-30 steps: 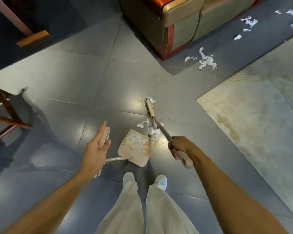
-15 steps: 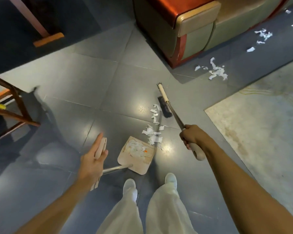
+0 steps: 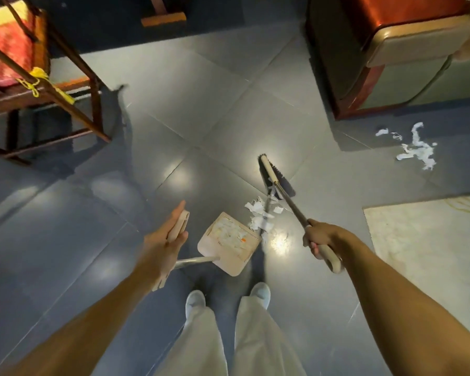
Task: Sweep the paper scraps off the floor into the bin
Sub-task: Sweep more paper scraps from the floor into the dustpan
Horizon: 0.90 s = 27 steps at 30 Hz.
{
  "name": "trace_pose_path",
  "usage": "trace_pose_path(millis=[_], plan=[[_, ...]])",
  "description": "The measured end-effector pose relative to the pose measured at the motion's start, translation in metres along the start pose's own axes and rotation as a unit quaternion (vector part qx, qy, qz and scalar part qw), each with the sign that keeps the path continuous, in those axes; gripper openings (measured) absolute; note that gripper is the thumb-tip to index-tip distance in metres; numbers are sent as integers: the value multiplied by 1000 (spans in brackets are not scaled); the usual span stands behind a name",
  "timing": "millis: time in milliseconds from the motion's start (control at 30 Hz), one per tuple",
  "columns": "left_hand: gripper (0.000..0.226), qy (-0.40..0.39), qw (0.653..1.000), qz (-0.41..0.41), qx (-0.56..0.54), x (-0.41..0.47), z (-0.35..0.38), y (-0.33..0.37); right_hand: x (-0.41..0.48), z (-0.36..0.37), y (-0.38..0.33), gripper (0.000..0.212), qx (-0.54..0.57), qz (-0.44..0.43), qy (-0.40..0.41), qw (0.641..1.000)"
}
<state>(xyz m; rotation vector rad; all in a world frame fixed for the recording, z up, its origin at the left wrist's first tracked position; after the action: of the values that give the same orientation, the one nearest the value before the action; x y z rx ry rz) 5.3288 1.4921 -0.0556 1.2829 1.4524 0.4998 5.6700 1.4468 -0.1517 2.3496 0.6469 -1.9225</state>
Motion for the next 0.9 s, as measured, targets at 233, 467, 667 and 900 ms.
trace_pose_path(millis=[233,467,667,900], plan=[[60,20,998,16,52,-17,6,-6,-33,61,41,86,-37,65,-36,997],[61,3,1000,13,3,-42,-4,-28,-64,71,32,61,-184,16,87,979],[58,7,1000,16,10,-49,-7,-32,-82,51,36,53,-139,-11,136,981],[57,4,998,31,56,-36,-3,-27,-39,75,46,57,-140,10,95,986]])
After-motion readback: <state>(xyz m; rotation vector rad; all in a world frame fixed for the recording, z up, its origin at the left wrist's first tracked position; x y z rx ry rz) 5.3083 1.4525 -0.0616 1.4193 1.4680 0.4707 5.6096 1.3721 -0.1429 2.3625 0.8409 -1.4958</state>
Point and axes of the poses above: each hand's wrist, its own x-axis towards the middle knuckle, its own z-axis out of the palm, y = z × x, the point moved 3 cm from there along x, towards the middle knuckle, and after that the axes turned 7 degrees about -x, right-handed, at the moved point
